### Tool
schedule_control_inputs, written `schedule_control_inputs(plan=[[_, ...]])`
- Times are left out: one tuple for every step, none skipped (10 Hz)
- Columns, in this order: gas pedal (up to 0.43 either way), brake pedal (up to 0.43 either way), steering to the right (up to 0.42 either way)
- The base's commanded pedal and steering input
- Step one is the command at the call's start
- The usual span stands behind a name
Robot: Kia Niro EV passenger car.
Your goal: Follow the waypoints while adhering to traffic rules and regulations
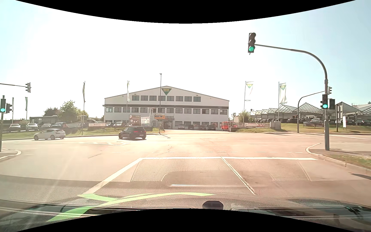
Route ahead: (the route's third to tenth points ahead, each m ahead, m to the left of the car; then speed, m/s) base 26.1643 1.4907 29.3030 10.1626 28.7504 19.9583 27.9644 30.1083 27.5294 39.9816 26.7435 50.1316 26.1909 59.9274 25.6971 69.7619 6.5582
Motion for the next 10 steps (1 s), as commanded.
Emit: schedule_control_inputs(plan=[[0.047, 0.000, -0.026], [0.047, 0.000, -0.031], [0.039, 0.000, -0.034], [0.028, 0.000, -0.035], [0.028, 0.000, -0.035], [0.028, 0.000, -0.035], [0.028, 0.000, -0.035], [0.028, 0.000, -0.035], [0.028, 0.000, -0.035], [0.028, 0.000, -0.035]])
